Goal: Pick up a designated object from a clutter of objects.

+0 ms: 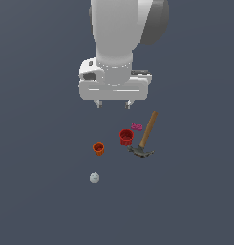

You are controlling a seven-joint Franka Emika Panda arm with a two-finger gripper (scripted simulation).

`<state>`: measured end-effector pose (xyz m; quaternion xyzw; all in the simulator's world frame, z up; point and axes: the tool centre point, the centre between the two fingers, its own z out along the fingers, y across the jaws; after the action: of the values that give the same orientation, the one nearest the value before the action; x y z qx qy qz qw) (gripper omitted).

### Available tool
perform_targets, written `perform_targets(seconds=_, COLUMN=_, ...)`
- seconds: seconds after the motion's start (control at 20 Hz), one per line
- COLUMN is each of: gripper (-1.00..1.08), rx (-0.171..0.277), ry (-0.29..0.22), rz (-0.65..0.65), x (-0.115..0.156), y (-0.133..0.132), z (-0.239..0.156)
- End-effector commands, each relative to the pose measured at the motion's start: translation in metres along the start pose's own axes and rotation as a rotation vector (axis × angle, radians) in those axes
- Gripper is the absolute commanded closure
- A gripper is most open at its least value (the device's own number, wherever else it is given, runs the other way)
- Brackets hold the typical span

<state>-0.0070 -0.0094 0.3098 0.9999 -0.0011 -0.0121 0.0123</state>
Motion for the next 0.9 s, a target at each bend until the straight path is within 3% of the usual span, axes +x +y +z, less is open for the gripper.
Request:
perform_targets(seconds=0.0, gripper=-0.92, rx=0.0, ry=0.0, rz=0.0, x=0.0, y=0.0, z=0.0)
perform_targets(seconds=0.45, gripper=-0.92, rx=-0.004, ry=-0.05, rz=-0.009, x=-0.006, y=0.014, z=0.017)
perform_targets(seconds=0.85, gripper=-0.92, rx=-0.004, ry=-0.046, rz=-0.027, x=-0.005, y=0.01, z=0.026)
